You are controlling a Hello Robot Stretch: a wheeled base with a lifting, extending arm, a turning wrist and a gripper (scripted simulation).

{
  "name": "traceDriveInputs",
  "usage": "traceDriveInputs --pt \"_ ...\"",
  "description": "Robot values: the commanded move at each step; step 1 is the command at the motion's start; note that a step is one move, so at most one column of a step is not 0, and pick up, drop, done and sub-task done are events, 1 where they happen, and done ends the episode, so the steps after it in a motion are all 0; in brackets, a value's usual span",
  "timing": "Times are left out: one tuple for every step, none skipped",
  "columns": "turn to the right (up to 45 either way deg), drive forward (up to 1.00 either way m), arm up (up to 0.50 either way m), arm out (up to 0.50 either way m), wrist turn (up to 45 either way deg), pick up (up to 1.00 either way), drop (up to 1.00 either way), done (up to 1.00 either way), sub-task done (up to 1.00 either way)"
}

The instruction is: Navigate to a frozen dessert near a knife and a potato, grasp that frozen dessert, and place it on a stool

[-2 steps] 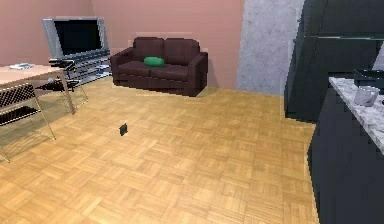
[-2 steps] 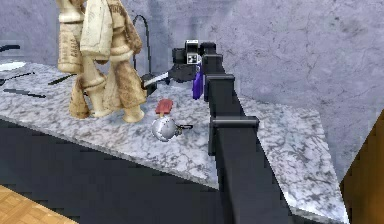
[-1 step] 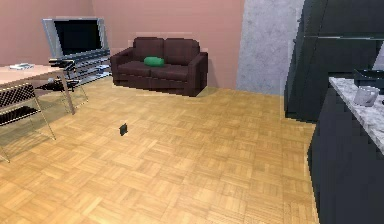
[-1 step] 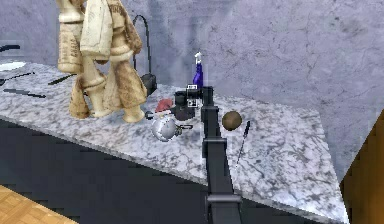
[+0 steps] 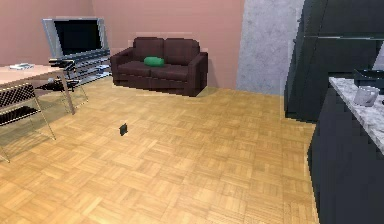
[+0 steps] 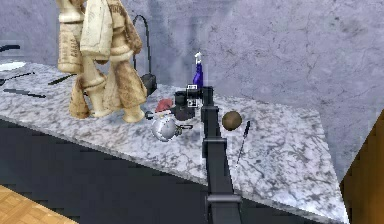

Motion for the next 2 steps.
traceDriveInputs --pt "0.0 0.0 0.1 0.0 0.0 0.0 0.0 0.0 0.0" --pt "0.0 0.0 0.04 0.0 0.0 0.0 0.0 0.0 0.0"
